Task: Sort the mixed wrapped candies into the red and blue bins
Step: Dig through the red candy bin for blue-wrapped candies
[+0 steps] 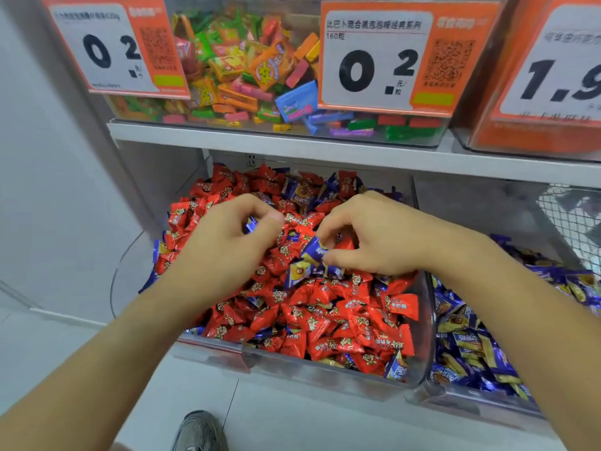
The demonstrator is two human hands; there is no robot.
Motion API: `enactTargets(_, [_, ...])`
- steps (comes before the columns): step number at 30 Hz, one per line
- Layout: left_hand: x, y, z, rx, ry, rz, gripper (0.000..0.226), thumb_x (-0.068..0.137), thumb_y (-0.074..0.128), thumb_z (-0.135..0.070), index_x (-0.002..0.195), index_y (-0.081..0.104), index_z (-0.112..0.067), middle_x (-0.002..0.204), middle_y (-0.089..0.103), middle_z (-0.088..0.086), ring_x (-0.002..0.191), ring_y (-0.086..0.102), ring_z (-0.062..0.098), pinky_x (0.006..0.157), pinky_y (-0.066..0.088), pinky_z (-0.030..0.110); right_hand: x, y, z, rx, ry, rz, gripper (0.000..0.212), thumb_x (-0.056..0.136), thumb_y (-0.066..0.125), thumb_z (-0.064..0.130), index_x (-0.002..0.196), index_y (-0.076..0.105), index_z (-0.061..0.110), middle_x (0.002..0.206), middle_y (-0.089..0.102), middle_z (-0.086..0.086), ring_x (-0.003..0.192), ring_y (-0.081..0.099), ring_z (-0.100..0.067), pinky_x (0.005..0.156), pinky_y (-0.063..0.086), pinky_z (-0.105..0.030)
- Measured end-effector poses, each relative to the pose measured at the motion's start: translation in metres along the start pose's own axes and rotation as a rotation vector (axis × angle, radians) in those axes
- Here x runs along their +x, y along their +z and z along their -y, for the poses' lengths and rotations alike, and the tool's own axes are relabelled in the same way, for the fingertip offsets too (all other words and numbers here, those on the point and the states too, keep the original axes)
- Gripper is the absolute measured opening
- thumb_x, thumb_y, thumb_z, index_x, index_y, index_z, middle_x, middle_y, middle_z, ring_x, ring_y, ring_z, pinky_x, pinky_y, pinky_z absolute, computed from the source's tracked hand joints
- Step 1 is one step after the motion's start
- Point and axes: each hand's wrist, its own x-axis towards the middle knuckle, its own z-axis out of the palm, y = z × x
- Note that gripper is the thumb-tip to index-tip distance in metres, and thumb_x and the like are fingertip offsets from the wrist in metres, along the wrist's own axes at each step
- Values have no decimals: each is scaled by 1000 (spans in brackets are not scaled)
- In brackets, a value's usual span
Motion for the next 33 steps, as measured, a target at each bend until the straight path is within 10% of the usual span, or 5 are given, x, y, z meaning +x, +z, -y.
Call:
enactTargets(7, [-10,33,-11,561,182,137,47,76,72,-58,109,57,-29,94,41,-11,79,47,9,68,38,24,-5,-8,-8,316,74,-56,7,86,77,24,90,71,23,80,70,7,68,61,-1,67,50,-14])
enactTargets(18, [-4,21,-11,460,148,126,16,91,66,-36,78,62,-27,75,65,-10,69,59,5,66,50,28,-6,-6,-24,442,248,-352,17,73,77,22,83,64,25,77,66,9,63,57,-5,66,49,-23])
enactTargets(23, [-2,13,-10,406,112,59,5,93,65,-27,90,61,-28,79,62,-11,69,56,3,57,40,15,0,-4,-19,407,239,-154,16,93,55,27,104,62,37,78,60,-8,61,52,-19,61,48,-42])
enactTargets(27, [-2,10,-4,420,67,58,15,97,59,-28,108,67,-24,83,57,-16,72,53,0,57,34,7,1,1,-15,281,216,-41,15,94,61,40,105,56,32,84,62,-5,58,47,-11,58,38,-32])
enactTargets(33, [-5,10,-9,422,62,64,19,100,49,-38,86,58,-29,80,65,-3,71,57,6,57,36,12,-7,-7,-6,160,175,139,52,76,82,47,118,56,31,75,42,17,54,46,22,52,36,-9])
